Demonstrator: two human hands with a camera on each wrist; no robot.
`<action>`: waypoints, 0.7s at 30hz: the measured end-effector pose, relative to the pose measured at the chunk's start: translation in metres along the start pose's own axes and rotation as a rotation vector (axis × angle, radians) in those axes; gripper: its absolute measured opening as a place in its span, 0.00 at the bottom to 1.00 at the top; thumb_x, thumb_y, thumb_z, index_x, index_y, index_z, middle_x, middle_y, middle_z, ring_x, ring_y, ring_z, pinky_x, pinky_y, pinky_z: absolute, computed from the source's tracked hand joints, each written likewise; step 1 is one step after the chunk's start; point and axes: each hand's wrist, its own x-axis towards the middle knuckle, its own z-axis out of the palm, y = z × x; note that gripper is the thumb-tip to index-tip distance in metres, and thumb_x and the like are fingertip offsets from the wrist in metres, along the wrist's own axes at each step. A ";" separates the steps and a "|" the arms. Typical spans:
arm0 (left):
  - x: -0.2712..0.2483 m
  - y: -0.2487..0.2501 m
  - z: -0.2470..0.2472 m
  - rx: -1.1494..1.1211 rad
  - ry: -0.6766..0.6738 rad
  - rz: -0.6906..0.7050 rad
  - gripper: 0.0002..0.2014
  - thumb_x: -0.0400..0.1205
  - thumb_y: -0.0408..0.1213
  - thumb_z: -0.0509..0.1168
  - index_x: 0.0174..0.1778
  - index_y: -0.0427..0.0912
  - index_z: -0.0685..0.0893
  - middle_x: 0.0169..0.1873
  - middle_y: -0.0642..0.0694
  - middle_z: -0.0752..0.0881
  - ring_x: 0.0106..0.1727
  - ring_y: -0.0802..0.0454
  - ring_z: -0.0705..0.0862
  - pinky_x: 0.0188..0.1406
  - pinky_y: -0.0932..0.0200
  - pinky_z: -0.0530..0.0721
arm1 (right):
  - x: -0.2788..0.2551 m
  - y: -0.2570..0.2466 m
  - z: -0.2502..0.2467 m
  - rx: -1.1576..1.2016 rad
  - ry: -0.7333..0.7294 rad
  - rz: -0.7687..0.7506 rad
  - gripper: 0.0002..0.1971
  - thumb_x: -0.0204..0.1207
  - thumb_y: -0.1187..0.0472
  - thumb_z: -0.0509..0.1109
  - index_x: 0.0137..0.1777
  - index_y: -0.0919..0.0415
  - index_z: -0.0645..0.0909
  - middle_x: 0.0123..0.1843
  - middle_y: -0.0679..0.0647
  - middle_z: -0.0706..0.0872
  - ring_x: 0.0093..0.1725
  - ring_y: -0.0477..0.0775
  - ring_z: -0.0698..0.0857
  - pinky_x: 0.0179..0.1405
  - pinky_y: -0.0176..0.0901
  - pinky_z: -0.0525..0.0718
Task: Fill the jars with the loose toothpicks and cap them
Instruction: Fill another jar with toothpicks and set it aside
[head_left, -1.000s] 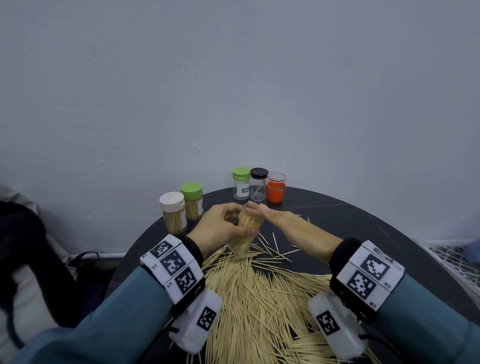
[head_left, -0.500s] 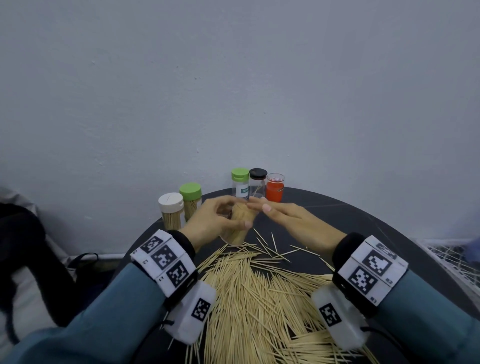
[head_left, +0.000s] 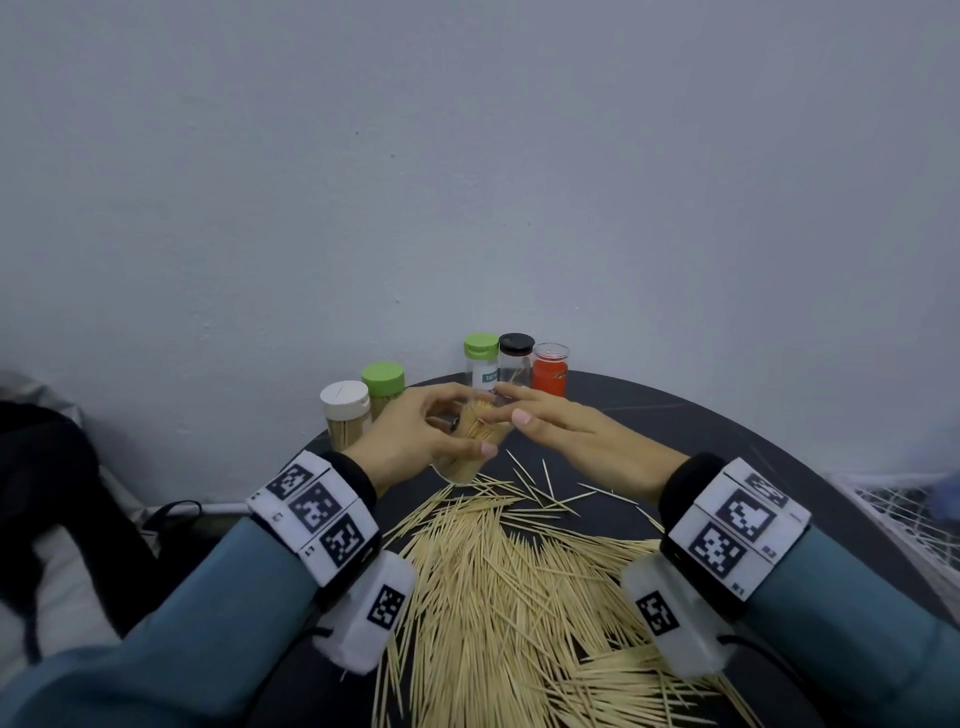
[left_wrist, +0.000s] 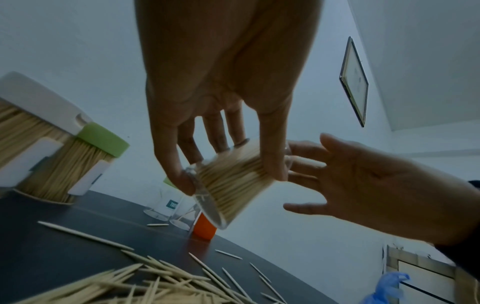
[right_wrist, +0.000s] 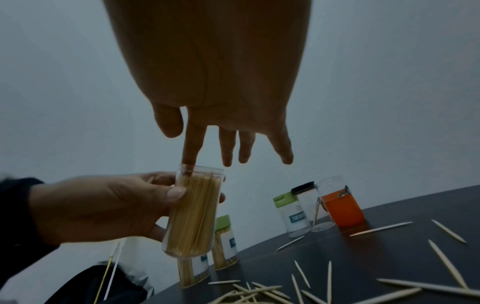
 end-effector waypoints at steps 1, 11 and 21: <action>0.000 0.001 0.002 0.005 -0.015 0.002 0.25 0.68 0.35 0.79 0.61 0.53 0.84 0.56 0.45 0.86 0.59 0.50 0.81 0.58 0.54 0.81 | -0.001 0.000 -0.002 -0.007 0.012 -0.001 0.19 0.85 0.52 0.51 0.71 0.47 0.75 0.81 0.40 0.60 0.78 0.36 0.57 0.75 0.36 0.53; 0.006 0.024 0.045 -0.041 -0.106 0.052 0.26 0.68 0.35 0.79 0.62 0.49 0.83 0.52 0.46 0.87 0.51 0.55 0.83 0.47 0.64 0.80 | -0.037 0.013 -0.041 -0.036 0.166 0.036 0.14 0.84 0.57 0.55 0.61 0.53 0.81 0.64 0.47 0.83 0.66 0.42 0.78 0.64 0.27 0.71; 0.016 0.074 0.117 -0.052 -0.234 0.158 0.26 0.69 0.34 0.78 0.63 0.45 0.82 0.54 0.46 0.86 0.54 0.55 0.83 0.55 0.63 0.81 | -0.117 0.052 -0.084 -0.386 0.052 0.475 0.18 0.77 0.58 0.70 0.66 0.56 0.77 0.65 0.51 0.82 0.65 0.48 0.79 0.64 0.36 0.74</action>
